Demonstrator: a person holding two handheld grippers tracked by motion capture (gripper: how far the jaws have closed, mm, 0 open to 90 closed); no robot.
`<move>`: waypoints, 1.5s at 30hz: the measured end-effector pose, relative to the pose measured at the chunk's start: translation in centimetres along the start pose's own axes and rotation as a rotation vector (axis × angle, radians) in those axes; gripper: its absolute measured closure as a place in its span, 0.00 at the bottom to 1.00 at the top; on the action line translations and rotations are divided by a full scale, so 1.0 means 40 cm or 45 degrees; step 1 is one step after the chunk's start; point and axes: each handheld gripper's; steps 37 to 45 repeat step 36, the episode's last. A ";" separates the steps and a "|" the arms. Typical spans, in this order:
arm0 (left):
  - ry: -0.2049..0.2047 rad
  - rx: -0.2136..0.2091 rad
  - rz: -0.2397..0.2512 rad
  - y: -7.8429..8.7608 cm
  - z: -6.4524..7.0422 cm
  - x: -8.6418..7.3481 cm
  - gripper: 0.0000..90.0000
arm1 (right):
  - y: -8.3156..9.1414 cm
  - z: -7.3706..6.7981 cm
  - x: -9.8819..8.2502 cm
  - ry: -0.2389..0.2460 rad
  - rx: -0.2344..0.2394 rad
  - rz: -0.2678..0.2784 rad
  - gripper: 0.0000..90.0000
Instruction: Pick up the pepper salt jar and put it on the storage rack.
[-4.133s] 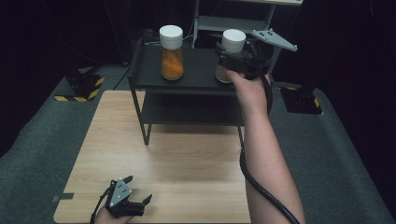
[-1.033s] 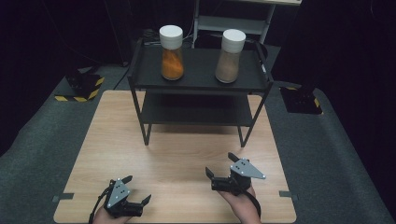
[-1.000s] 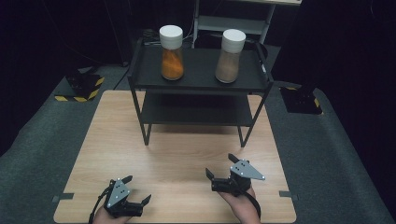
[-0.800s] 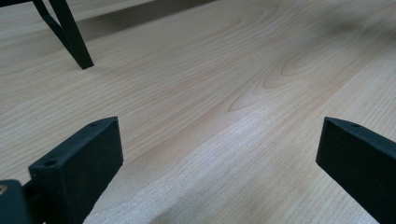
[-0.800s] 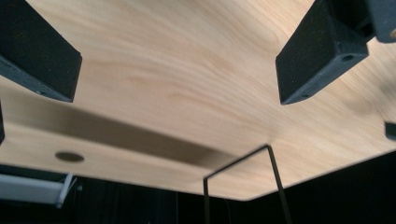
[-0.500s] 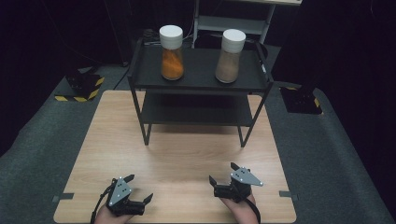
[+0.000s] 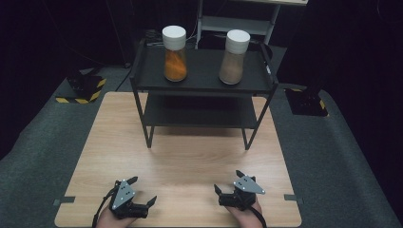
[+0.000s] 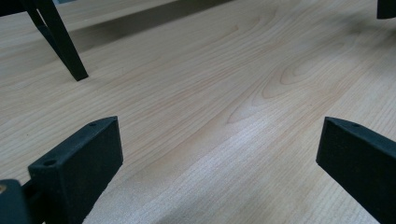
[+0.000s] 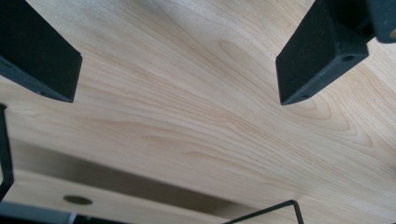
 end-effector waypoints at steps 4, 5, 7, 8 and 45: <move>0.019 0.004 -0.003 0.002 -0.001 0.000 0.01 | 0.012 0.004 -0.013 -0.002 0.010 0.026 0.00; 0.022 0.004 -0.007 0.002 0.000 0.001 0.01 | 0.014 0.005 -0.015 0.004 0.016 0.030 0.00; 0.007 0.000 -0.013 0.002 0.003 0.004 0.01 | 0.020 0.006 -0.020 0.014 0.025 0.044 0.00; -0.002 0.000 -0.012 0.002 0.004 0.004 0.01 | 0.021 0.006 -0.020 0.015 0.026 0.044 0.00; -0.006 -0.037 0.064 0.031 -0.007 0.012 0.02 | 0.030 0.030 -0.015 -0.091 0.034 0.036 0.00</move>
Point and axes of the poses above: each handheld gripper's, and its own axes: y roughly backward along the jaws, x roughly out of its top, z roughly to its right, and after that the axes turned 13 degrees about -y, right-handed
